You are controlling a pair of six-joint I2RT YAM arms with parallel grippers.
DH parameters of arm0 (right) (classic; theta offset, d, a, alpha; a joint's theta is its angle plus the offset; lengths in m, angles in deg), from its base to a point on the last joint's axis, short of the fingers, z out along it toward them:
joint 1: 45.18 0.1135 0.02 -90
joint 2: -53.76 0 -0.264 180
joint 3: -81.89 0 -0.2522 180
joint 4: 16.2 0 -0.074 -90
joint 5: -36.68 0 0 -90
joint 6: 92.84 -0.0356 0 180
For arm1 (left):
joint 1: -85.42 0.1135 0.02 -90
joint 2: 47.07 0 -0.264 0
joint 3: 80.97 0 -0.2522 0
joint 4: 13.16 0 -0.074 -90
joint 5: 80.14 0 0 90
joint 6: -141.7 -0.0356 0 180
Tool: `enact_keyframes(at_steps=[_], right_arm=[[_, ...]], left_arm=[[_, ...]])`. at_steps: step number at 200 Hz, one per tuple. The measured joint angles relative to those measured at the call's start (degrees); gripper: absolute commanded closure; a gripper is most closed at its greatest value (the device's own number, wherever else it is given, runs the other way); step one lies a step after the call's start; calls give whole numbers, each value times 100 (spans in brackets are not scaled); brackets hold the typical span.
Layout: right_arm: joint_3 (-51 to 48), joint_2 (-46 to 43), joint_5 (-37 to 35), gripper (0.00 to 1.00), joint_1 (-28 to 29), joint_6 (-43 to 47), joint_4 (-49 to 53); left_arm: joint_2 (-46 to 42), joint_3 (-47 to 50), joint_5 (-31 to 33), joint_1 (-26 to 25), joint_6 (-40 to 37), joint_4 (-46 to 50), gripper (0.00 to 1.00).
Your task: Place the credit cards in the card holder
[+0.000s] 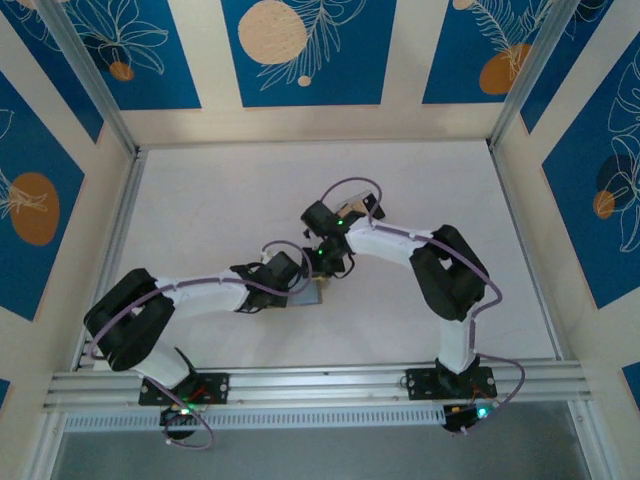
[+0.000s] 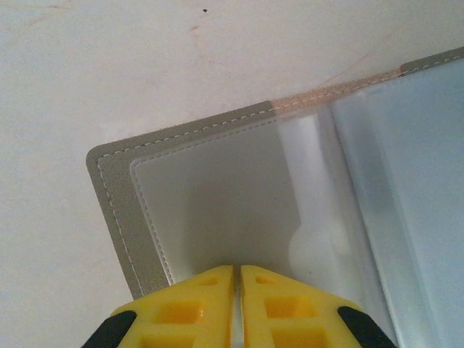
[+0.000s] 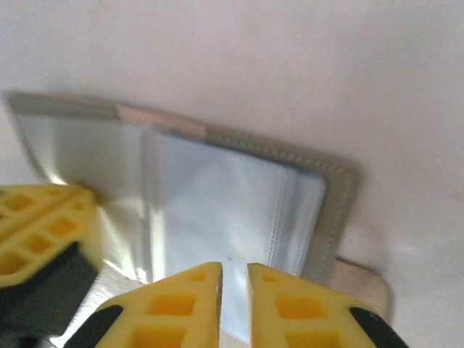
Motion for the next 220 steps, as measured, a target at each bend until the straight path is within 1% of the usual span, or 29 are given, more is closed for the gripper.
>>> enact_keyframes(at_steps=[27,53,76,93,106,164,220], right_arm=[[704,-229,-389,74,-612,234,315],[1224,-223,-798,66,-1377,442,505],[1464,-127,-1043,66,-2048,555,669],[1646,52,-1163,66,-2330,654,780],[1711,181,-1202,66,-2350,739,813],[2107,824,-1176,65,-1978,1012,1027],[2225,1209,-1338,65,-1906,1141,1145]], left_arm=[[-13,35,-9,0,44,-59,90],[-37,74,-11,0,83,-109,90],[-42,85,-13,0,98,-136,90],[-42,87,-15,-2,98,-142,90],[-42,87,-15,0,98,-142,90],[-42,103,-33,-22,101,-166,90],[-52,136,-35,-26,142,-214,90]])
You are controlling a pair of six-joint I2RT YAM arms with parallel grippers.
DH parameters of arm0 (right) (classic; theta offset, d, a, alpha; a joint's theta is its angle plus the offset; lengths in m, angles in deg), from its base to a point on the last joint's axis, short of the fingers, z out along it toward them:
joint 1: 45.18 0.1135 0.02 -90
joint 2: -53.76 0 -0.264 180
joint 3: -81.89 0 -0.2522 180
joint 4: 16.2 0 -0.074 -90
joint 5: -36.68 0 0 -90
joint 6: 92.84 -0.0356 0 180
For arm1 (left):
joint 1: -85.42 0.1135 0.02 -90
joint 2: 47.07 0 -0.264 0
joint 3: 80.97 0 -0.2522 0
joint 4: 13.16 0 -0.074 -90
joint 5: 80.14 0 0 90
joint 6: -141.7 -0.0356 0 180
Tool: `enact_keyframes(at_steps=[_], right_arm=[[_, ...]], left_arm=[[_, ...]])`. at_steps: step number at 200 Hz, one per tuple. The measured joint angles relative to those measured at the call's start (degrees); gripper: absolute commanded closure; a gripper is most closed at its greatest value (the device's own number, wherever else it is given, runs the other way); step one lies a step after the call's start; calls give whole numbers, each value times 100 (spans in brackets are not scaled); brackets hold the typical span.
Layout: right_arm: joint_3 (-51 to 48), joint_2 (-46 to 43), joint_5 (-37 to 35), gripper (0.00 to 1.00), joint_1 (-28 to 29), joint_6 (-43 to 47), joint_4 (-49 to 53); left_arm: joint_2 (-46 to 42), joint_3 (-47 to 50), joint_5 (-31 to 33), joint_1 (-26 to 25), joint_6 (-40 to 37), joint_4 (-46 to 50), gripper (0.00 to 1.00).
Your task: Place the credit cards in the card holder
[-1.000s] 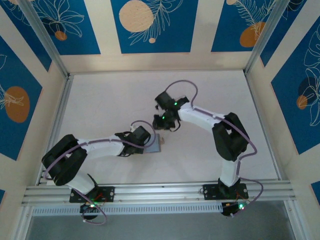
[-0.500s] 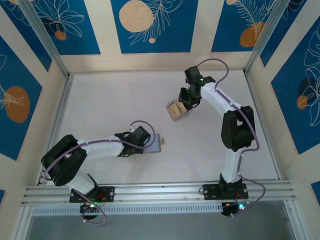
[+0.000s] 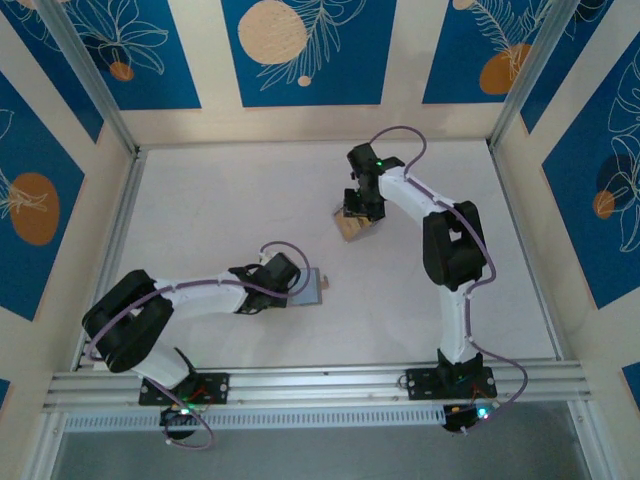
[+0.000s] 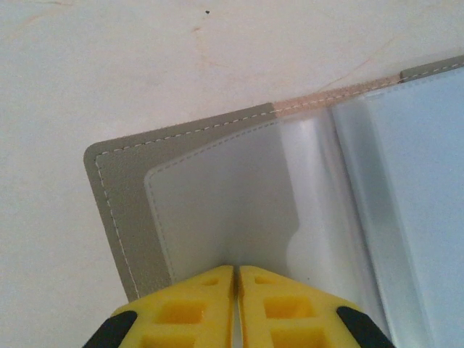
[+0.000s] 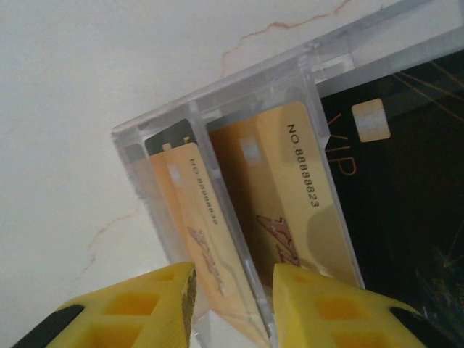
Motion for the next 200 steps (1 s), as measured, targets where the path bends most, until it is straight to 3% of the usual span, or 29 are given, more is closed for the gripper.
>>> enact_keyframes(at_steps=[200], right_arm=[[619,444,-442,68,262,278,227]], left_arm=[[-39,79,-2,0,92,-116,90]])
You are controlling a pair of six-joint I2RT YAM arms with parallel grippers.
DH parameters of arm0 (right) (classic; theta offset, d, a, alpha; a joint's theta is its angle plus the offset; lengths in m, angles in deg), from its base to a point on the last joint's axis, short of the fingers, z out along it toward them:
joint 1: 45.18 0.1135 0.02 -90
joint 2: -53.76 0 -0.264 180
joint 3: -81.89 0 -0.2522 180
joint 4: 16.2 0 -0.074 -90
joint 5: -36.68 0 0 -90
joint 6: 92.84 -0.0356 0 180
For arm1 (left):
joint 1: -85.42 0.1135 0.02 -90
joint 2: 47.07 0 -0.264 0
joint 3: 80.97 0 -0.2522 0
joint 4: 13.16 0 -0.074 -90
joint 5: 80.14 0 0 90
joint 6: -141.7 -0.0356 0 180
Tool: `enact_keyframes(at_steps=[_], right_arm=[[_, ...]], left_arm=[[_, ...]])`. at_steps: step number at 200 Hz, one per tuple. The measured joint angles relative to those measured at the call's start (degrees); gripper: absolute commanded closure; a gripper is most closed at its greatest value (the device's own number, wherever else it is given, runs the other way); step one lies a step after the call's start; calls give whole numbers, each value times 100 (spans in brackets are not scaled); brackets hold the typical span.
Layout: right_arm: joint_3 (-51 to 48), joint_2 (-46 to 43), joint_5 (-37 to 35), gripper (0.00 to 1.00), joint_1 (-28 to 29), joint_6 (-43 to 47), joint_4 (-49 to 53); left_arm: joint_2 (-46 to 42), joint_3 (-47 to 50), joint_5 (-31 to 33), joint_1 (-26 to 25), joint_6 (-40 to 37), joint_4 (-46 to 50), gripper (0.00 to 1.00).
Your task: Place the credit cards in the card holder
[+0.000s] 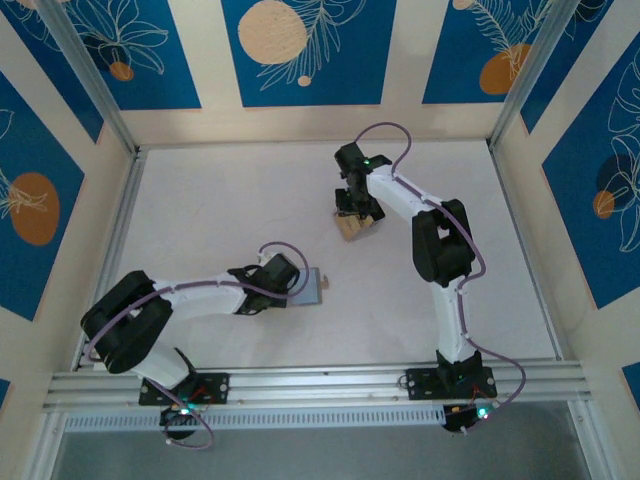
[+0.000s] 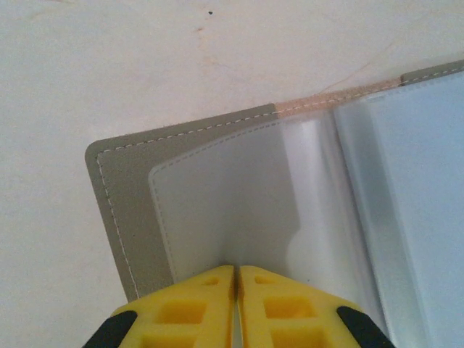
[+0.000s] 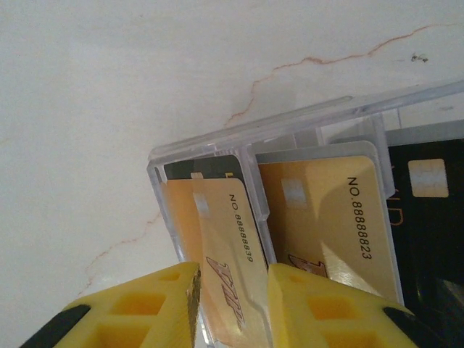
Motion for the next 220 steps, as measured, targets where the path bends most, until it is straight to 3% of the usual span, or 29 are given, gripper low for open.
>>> enact_keyframes(at_steps=[129,220], right_arm=[[136,98,-190,69,90,105,68],[74,92,807,69,90,151,-208]], left_arm=[[-9,17,0,0,15,-26,90],[-9,24,0,0,15,-46,90]])
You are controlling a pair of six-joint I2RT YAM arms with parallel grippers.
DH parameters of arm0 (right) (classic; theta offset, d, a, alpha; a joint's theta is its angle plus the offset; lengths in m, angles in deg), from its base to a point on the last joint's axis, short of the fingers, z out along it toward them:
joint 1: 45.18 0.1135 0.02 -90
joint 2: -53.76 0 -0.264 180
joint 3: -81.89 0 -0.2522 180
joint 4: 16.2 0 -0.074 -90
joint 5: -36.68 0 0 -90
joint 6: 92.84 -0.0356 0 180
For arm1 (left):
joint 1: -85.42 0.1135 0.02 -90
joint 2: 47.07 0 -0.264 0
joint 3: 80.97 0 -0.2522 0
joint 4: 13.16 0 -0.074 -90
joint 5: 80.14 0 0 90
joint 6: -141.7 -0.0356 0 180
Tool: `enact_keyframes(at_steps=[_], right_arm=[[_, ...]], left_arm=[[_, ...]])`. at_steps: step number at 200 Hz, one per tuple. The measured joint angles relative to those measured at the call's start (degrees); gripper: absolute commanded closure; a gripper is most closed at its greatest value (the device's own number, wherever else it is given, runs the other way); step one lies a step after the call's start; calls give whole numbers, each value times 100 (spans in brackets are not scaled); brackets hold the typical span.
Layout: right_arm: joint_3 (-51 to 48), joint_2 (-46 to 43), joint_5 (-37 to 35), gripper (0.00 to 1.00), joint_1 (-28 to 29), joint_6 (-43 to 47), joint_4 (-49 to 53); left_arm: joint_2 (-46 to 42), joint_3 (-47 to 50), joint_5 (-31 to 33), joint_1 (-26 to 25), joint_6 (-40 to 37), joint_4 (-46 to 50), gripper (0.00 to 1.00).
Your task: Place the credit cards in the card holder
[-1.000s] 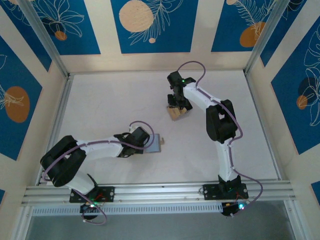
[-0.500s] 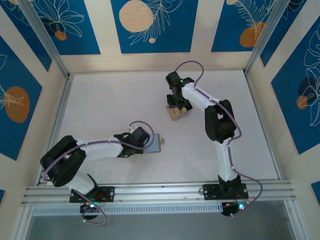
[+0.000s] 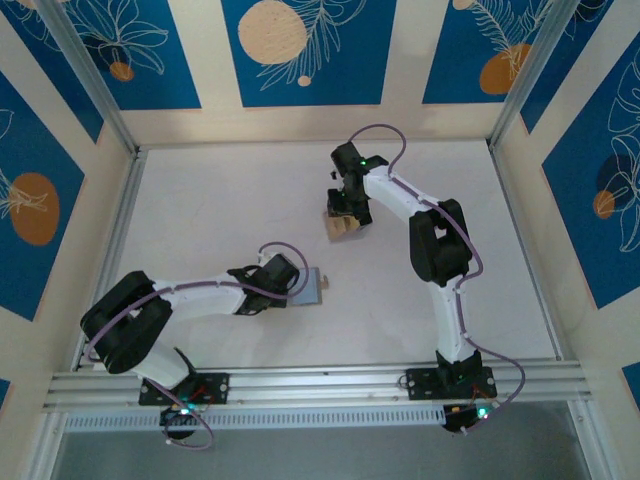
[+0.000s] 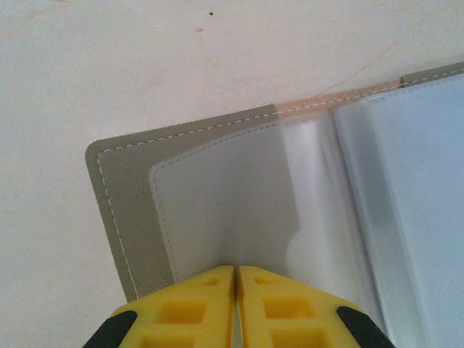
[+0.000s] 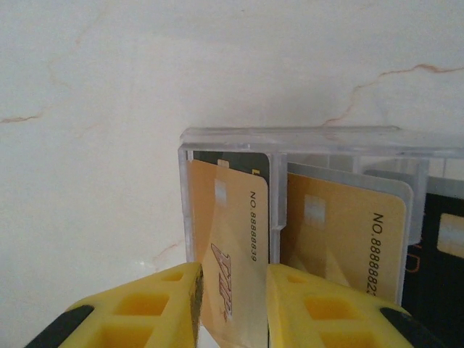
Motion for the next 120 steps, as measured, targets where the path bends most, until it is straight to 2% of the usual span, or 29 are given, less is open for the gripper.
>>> enact_keyframes(at_steps=[120], right_arm=[[-264,-72,951,68,-136,17,-400]], left_arm=[[7,0,0,0,0,-4,90]])
